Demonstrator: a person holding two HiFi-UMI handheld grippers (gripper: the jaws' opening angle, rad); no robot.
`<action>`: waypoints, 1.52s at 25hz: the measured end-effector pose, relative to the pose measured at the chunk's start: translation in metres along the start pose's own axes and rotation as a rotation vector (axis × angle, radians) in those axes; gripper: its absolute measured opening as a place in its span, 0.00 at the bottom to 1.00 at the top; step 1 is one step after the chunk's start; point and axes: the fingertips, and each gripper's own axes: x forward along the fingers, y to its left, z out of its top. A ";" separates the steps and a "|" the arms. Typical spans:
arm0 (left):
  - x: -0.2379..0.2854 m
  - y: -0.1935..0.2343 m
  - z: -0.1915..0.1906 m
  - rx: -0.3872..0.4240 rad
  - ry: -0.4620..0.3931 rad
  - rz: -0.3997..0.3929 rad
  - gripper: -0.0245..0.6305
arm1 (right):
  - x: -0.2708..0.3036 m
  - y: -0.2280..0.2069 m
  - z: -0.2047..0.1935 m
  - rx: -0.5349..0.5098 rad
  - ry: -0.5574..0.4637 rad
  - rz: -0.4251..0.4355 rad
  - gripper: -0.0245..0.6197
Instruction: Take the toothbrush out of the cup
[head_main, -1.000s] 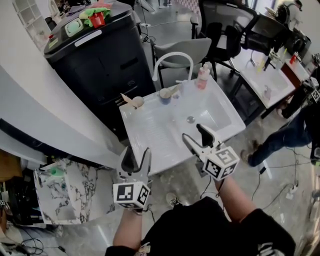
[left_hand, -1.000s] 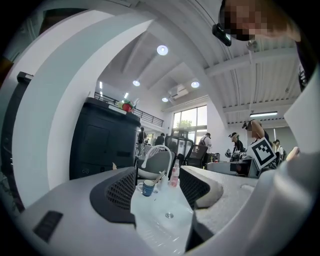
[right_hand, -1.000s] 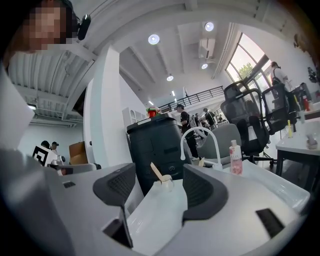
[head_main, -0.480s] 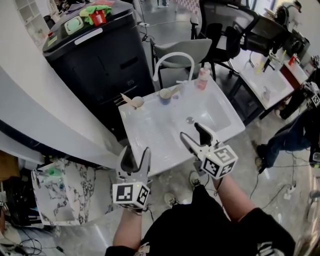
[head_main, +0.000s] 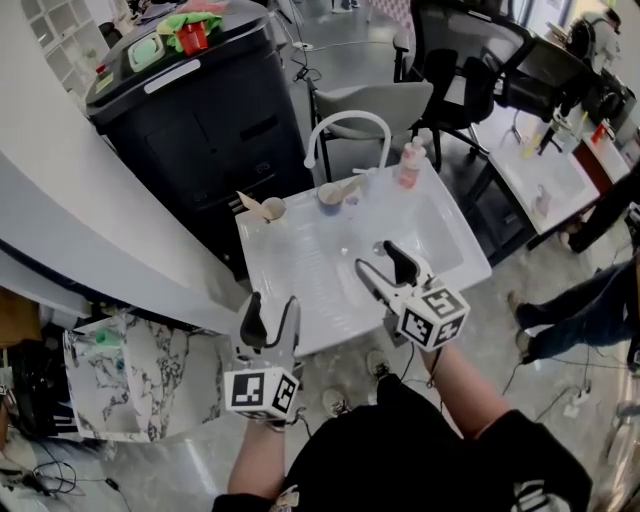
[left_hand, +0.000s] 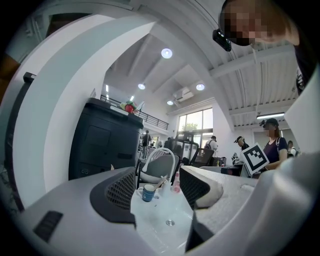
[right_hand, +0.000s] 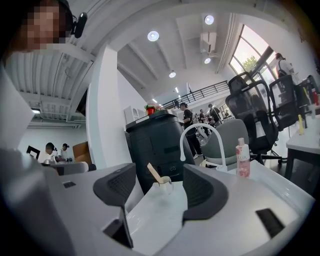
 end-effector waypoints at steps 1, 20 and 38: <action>0.003 -0.003 -0.001 0.002 0.000 0.004 0.43 | 0.001 -0.006 0.000 0.003 0.002 0.003 0.48; 0.054 -0.038 -0.022 -0.001 0.029 0.080 0.43 | 0.055 -0.090 -0.008 0.098 0.034 0.041 0.47; 0.066 -0.034 -0.022 0.009 0.008 0.211 0.43 | 0.146 -0.146 -0.054 0.222 0.144 0.030 0.47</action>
